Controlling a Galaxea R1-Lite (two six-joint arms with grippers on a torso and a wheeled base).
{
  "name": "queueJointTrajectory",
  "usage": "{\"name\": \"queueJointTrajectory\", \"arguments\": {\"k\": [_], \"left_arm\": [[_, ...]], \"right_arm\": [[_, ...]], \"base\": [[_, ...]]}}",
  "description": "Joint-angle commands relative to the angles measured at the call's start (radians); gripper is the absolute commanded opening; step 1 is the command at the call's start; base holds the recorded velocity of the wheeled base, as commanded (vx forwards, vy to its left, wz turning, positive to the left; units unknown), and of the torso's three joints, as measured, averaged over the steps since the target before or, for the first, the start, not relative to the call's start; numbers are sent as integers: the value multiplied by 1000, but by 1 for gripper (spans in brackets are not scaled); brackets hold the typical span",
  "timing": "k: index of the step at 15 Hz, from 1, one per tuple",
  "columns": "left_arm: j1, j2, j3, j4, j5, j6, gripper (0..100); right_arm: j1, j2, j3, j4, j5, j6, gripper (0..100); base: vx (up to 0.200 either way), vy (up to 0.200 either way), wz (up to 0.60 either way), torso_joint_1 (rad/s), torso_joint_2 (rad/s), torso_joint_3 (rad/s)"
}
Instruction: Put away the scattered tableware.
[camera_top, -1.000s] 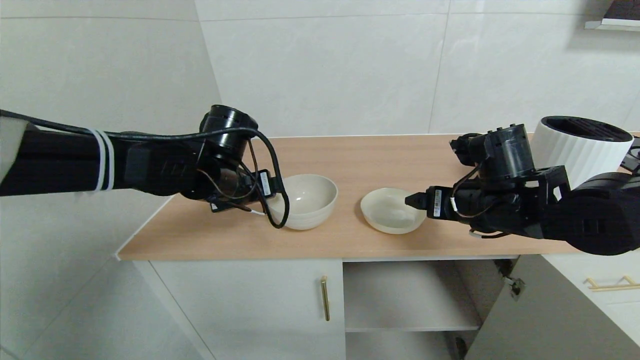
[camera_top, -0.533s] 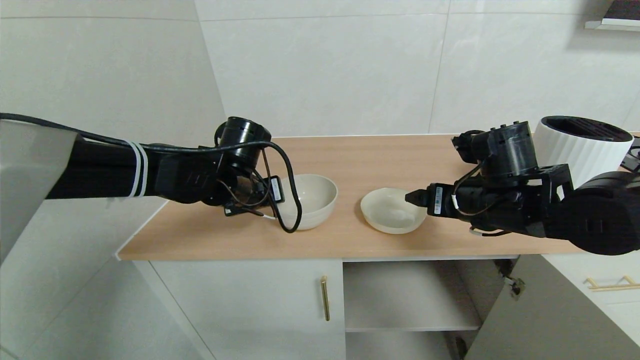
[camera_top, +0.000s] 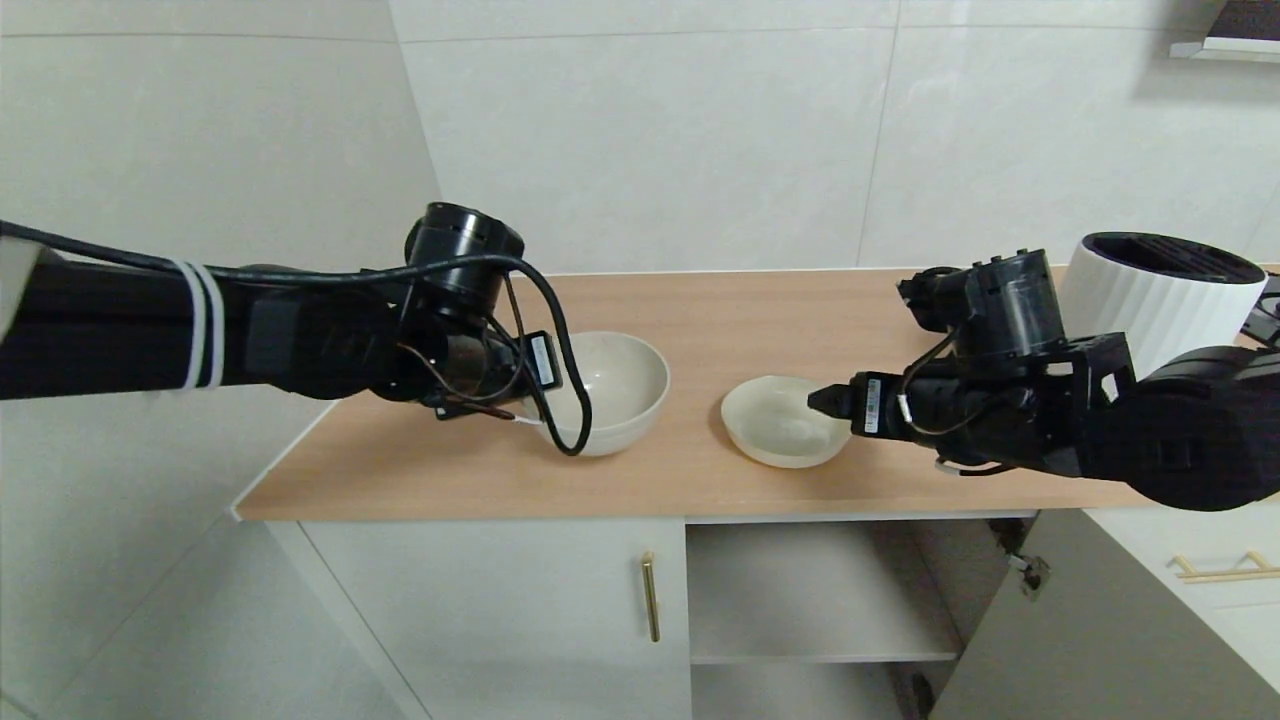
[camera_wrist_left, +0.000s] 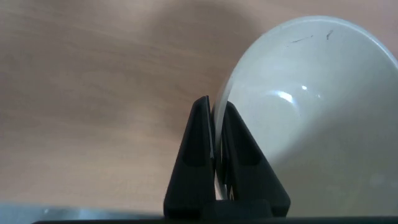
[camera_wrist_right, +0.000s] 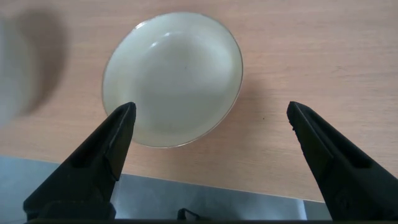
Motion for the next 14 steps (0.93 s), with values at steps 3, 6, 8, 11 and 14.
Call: {"name": "queueJointTrajectory", "arguments": {"k": [3,6,8,11,14], "left_arm": [[0,-215,75,0,-4,-2,0],[0,-277,88,0,-4,-2,0],[0,-299,99,0,-4,-2,0],[0,-310,99,0,-4,0,0],[0,-311,99,0,-12,-2,0]], "right_arm": [[-4,103,-56,15,-98,0,100],[-12,160,-86,15,-132,0,100],[-16,182,-93,13,-133,9,100],[-16,195,-107,13,-133,31,100],[-16,208,-110,12,-133,34,100]], "base": [[0,0,0,0,0,0],[0,0,0,0,0,0],[0,0,0,0,0,0],[0,0,0,0,0,0],[0,0,0,0,0,0]]}}
